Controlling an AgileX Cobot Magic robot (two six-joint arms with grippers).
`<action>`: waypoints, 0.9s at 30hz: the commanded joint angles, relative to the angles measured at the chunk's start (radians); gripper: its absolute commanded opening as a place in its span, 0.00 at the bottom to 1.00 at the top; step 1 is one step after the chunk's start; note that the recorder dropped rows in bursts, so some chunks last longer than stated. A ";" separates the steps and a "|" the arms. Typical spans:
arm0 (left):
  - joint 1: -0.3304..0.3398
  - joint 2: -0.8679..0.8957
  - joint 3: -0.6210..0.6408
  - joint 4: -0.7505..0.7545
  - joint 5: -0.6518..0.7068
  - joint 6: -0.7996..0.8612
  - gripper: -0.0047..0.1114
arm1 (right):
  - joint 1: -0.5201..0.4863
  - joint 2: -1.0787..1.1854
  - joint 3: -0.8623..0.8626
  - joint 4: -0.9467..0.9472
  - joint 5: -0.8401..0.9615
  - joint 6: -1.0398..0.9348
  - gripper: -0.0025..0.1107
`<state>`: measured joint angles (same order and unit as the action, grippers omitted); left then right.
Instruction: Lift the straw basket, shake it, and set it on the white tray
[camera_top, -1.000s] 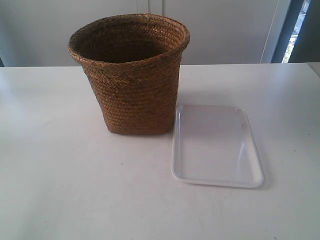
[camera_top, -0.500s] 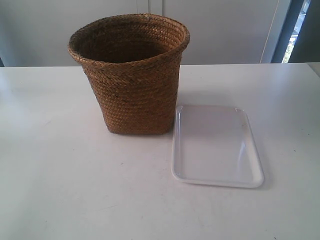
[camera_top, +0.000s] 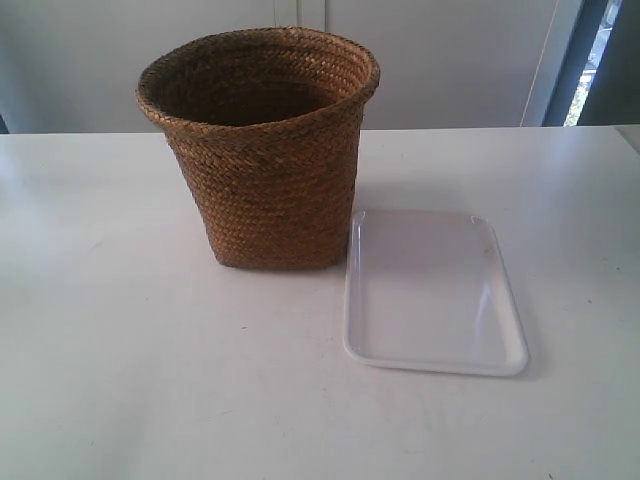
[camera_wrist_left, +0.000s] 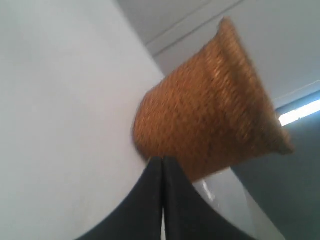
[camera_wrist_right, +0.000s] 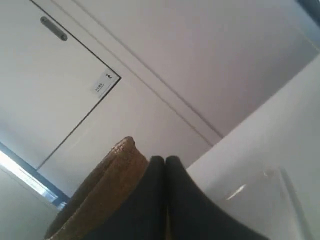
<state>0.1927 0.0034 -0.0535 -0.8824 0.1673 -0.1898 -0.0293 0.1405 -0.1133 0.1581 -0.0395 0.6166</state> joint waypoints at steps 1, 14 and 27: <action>-0.005 0.047 -0.136 -0.053 -0.179 0.250 0.04 | -0.002 0.213 -0.206 -0.018 0.002 -0.310 0.02; -0.005 0.589 -0.436 -0.002 -0.326 0.316 0.04 | -0.002 0.823 -0.841 0.029 0.307 -0.446 0.02; -0.005 1.090 -0.941 0.157 0.000 0.325 0.04 | -0.001 1.199 -1.287 0.047 0.625 -0.647 0.02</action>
<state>0.1927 0.9782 -0.8300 -0.7923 0.0403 0.1274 -0.0293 1.2427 -1.2620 0.2045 0.4650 0.0000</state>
